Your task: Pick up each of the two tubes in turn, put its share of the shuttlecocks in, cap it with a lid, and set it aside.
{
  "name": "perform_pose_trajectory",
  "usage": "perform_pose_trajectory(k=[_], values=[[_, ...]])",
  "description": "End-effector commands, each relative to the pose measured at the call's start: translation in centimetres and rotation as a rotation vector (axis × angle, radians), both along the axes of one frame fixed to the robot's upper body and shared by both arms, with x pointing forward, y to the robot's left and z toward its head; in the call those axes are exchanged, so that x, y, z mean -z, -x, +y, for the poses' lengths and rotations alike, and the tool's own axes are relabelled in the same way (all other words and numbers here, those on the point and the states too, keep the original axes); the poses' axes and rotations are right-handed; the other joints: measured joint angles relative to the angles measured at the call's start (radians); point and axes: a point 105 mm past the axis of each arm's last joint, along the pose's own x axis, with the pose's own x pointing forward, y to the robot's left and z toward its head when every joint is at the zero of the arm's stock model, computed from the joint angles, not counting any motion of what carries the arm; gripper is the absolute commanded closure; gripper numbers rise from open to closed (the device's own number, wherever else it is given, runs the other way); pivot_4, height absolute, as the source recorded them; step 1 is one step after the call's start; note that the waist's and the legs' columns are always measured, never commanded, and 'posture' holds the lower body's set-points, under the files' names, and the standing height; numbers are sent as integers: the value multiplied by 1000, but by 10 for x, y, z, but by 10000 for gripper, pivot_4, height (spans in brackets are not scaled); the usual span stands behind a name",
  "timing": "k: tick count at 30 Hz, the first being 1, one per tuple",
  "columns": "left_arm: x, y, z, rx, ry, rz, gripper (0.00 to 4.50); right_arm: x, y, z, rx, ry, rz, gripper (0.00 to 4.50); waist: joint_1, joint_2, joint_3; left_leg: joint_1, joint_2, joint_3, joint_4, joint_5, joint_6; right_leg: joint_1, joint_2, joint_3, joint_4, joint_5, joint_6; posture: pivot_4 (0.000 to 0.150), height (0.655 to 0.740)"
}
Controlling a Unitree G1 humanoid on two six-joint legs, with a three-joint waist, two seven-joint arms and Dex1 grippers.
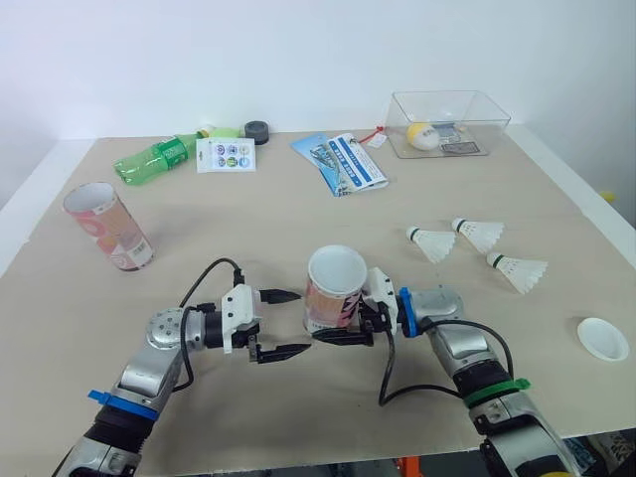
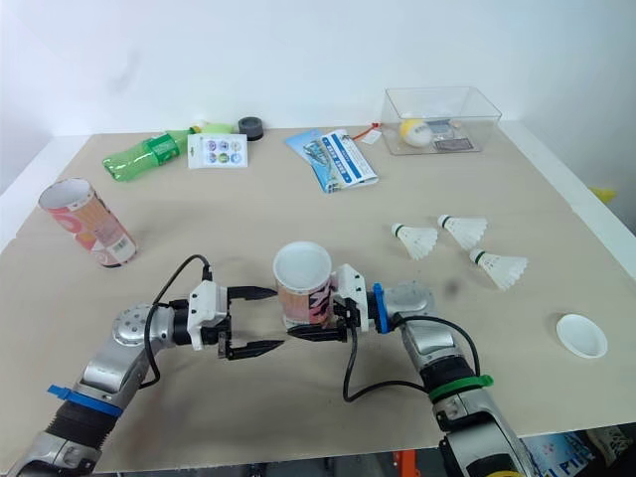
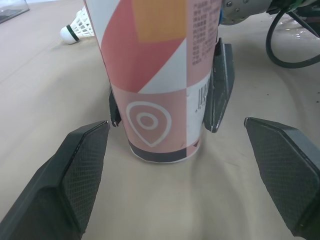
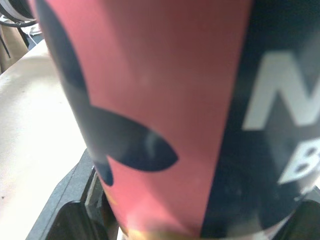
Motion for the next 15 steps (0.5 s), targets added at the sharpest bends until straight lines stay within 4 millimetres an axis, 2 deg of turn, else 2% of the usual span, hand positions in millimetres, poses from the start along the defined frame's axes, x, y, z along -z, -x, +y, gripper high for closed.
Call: perform_pose_trajectory(k=[1,5,8,12,15], values=[[-11,-2,-5,28,14,-42,0,-30,-4,-8,63,-86,-66,11034,0,0,0,0,0,0,0,0,0,0,0,0,0,0,0,1500,7400],[-14,-3,-11,63,8,-43,0,-63,-10,-34,233,-203,-85,11034,1,0,0,0,0,0,0,0,-1,0,-1,0,0,0,1,1500,7400],[-17,-4,-17,91,11,-36,0,-86,-12,-68,420,-275,-104,11034,4,0,0,-1,-1,0,0,0,-1,0,-2,0,0,0,1,1500,7400],[-19,-2,-25,145,11,-23,0,-114,-19,-120,702,-384,-130,11034,2,0,0,-2,-3,0,0,0,-1,0,-3,0,0,-1,3,1500,7400],[-21,3,-32,204,6,-10,0,-122,-26,-182,992,-428,-185,11034,0,0,0,-1,-3,0,0,0,-1,0,-2,1,-1,0,3,1500,7400]])
